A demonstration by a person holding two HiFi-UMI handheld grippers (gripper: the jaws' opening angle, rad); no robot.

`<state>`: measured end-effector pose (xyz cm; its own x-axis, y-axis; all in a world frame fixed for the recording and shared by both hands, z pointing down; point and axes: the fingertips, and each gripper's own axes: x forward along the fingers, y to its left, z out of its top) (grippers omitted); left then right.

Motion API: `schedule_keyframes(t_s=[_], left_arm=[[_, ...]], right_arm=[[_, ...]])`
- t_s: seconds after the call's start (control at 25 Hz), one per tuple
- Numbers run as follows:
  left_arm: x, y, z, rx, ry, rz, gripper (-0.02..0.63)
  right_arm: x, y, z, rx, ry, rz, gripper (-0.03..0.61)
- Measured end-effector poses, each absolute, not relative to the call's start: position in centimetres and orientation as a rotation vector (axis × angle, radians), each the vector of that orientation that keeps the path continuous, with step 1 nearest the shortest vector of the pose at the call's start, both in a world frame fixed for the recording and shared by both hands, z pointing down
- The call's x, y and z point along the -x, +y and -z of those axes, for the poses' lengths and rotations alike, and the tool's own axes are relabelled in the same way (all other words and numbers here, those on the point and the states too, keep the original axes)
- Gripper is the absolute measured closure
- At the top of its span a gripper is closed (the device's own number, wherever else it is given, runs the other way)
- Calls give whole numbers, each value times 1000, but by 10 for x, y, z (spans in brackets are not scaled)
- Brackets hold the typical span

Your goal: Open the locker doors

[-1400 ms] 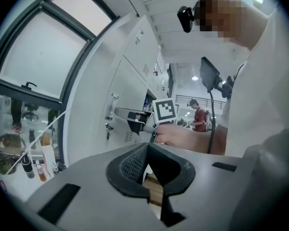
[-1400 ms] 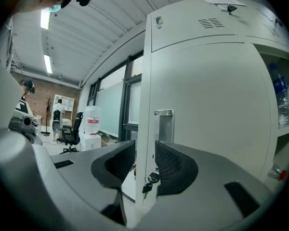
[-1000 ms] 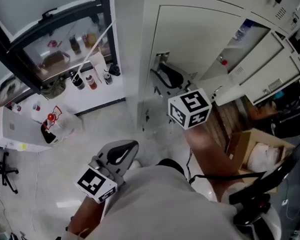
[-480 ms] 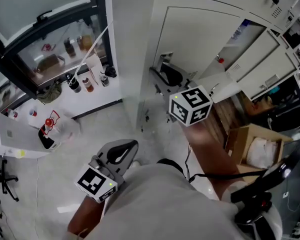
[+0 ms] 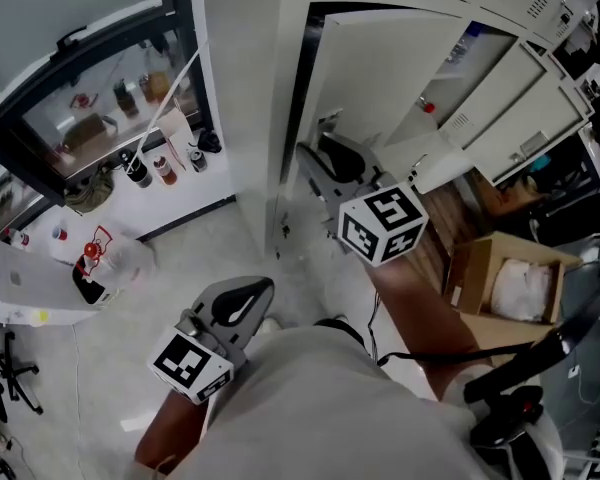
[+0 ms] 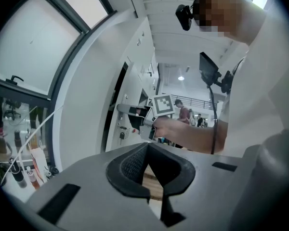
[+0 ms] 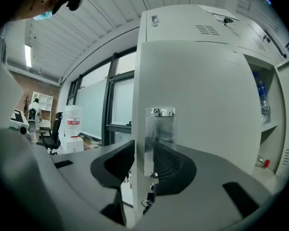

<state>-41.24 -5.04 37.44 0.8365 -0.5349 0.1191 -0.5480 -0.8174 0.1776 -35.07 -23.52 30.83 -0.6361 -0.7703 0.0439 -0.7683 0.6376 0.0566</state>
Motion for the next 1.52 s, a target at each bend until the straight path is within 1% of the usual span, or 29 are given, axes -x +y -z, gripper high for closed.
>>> schedule_keyframes(t_s=[0.28, 0.56, 1.0, 1.52], left_arm=[[389, -46, -375, -2836, -762, -119, 604], [351, -42, -373, -2881, -651, -150, 604], [262, -41, -360, -2914, -546, -157, 604], [158, -42, -354, -2914, -595, -171, 604]], right_arm=[[328, -208, -310, -1329, -2796, 41, 477], [300, -181, -311, -1281, -2813, 15, 477], [241, -142, -314, -1081, -2881, 40, 477], [147, -118, -316, -831, -2970, 32, 471]])
